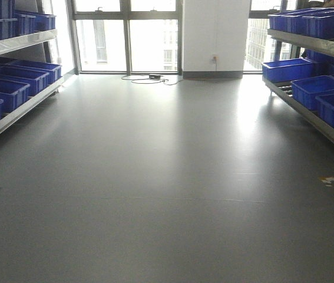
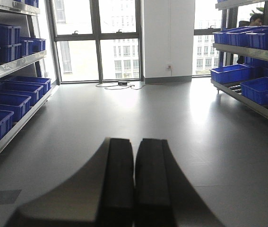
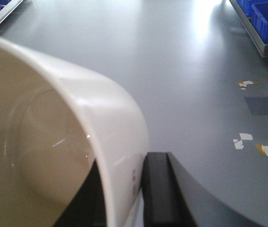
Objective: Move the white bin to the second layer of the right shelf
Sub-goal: 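Drive across the room toward the windows with the bin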
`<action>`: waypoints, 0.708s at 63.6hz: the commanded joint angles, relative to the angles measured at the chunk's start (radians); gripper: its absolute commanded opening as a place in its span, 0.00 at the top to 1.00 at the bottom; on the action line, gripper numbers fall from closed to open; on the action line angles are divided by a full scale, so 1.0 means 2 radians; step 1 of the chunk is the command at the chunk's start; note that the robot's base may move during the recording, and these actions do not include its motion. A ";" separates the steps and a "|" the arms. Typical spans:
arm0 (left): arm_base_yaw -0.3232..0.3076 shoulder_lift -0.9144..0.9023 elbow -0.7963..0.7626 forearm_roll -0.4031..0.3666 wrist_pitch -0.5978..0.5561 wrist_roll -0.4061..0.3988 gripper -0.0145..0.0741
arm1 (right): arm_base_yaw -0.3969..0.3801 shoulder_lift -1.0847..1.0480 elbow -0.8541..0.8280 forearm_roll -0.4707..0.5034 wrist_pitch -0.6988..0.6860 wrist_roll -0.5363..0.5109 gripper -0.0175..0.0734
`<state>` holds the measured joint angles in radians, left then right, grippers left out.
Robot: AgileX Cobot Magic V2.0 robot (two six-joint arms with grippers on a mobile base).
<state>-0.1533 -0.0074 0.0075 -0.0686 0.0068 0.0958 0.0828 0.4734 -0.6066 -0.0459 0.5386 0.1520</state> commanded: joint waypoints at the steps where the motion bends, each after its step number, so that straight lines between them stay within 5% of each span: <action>1: -0.001 -0.007 0.017 -0.003 -0.044 -0.004 0.74 | -0.003 0.001 -0.015 -0.003 -0.054 -0.002 0.75; 45: -0.001 -0.007 0.017 -0.003 -0.044 -0.004 0.74 | -0.003 0.001 -0.015 -0.003 -0.054 -0.002 0.75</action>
<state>-0.1533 -0.0074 0.0075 -0.0686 0.0068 0.0958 0.0828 0.4734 -0.6066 -0.0459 0.5386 0.1520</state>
